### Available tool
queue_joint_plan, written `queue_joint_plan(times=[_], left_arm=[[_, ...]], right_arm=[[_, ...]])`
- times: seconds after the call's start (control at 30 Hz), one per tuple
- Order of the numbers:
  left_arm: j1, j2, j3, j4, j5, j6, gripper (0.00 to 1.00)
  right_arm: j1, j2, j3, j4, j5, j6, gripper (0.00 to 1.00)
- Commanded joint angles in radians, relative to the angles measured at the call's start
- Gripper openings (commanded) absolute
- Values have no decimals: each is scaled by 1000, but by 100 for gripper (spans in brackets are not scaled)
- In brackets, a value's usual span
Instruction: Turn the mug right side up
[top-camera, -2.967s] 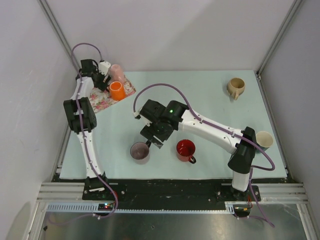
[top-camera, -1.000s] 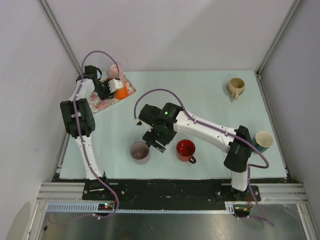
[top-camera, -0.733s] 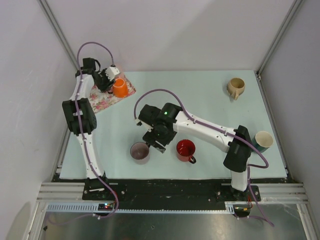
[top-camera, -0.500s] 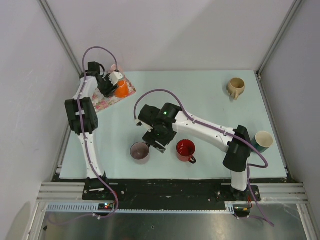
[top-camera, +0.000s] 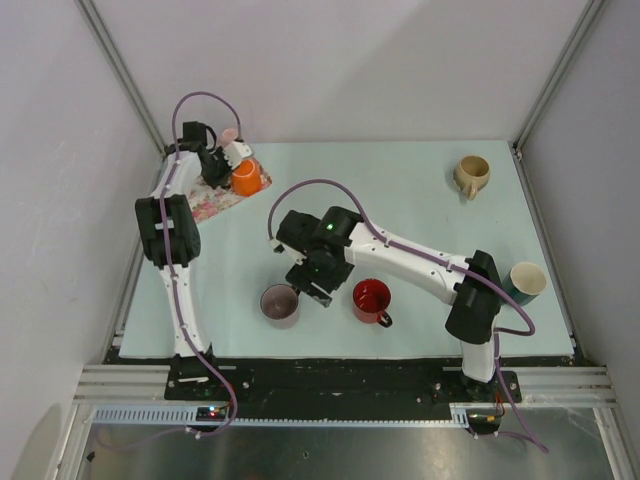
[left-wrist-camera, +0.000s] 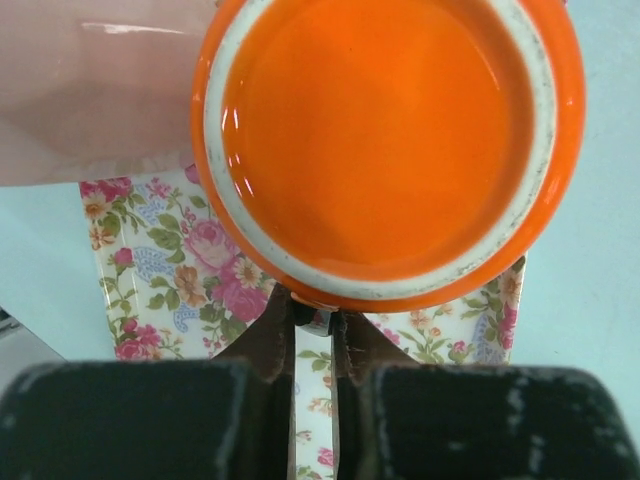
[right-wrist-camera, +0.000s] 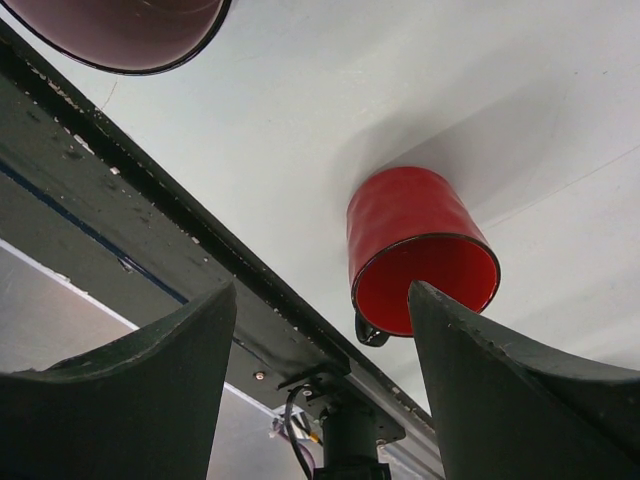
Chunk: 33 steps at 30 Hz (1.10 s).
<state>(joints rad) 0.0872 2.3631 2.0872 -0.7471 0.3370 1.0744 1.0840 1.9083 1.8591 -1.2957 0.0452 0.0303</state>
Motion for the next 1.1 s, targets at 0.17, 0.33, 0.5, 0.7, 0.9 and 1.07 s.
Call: queue_joint_plan(times=[0.17, 0.33, 0.5, 0.7, 0.9, 1.07], left_arm=[[29, -44, 171, -25, -27, -395, 0], [40, -197, 166, -21, 3, -612, 0], [25, -414, 54, -21, 106, -782, 0], [-83, -704, -141, -20, 276, -896, 0], [-181, -836, -204, -21, 431, -1041, 0], [-233, -856, -211, -20, 480, -1088, 0]], right_arm=[[-30, -73, 50, 79, 1, 50, 75], [-114, -143, 69, 246, -85, 101, 76], [-213, -253, -40, 578, -184, 175, 98], [-425, -408, -367, 1456, -444, 601, 99], [-469, -374, -404, 1799, -468, 793, 99], [-474, -319, -367, 1948, -528, 923, 94]])
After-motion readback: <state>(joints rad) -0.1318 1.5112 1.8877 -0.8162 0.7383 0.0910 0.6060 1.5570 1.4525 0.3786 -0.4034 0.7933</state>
